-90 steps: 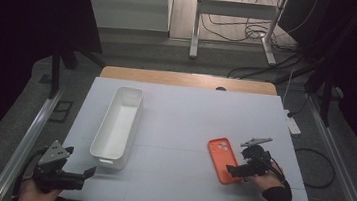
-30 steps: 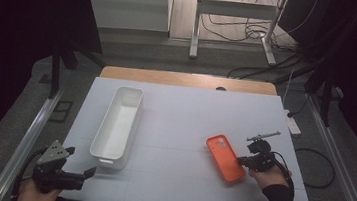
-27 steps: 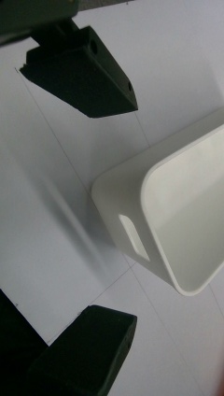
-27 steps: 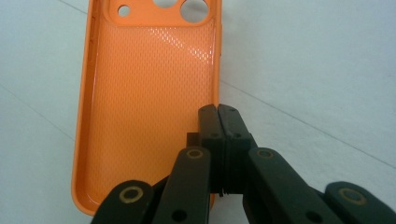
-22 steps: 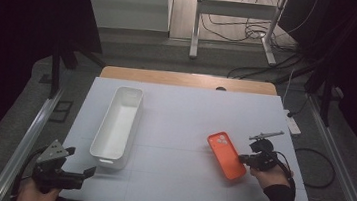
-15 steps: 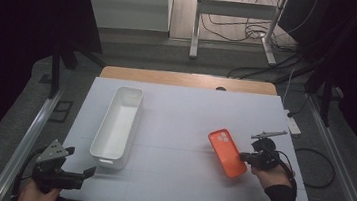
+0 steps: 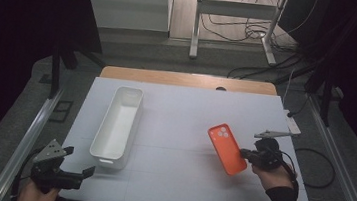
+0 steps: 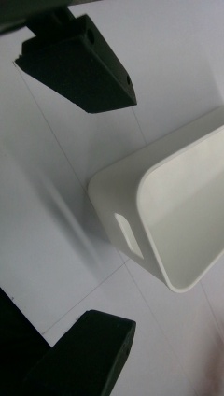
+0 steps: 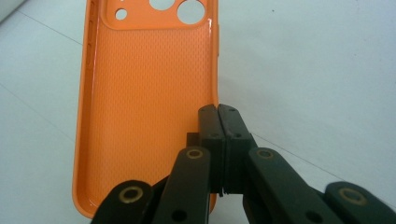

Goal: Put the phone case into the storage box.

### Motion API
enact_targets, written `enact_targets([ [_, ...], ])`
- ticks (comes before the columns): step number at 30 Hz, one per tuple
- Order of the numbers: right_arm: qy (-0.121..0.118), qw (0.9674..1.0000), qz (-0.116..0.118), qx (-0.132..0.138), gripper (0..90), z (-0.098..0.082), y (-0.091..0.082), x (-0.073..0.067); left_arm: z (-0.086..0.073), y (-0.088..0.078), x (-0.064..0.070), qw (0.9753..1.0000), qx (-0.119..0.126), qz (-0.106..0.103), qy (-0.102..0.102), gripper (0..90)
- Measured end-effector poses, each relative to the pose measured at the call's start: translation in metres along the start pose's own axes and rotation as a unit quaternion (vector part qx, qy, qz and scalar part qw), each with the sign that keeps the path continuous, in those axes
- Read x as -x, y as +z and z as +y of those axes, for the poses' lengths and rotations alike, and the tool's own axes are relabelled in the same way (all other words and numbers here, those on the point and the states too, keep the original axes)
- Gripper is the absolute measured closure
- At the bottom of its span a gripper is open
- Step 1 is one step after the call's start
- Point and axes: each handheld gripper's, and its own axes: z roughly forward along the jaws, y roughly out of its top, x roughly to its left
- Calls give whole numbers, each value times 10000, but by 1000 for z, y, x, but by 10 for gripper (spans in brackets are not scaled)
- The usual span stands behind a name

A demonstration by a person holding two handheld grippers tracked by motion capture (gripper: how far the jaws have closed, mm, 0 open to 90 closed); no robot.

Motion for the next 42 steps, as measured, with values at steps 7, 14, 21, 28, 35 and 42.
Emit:
enact_targets([
  [7,-127,9997,70,193,891,4,-5,-7,0,0,0,10000,17,-76,50,0],
  [14,-182,9993,124,307,891,6,-8,-11,3,0,2,9997,0,-221,-51,0],
  [21,-170,9987,210,443,891,8,-12,-12,6,-3,1,9990,160,-324,-245,0],
  [28,-203,9981,261,518,892,9,-14,-14,12,-1,4,9992,186,-310,-175,0],
  [35,-285,9969,361,633,893,12,-16,-17,21,3,7,9990,218,-332,-195,0],
  [42,-307,9968,330,658,894,15,-18,-21,32,11,13,9981,273,-544,-123,0],
])
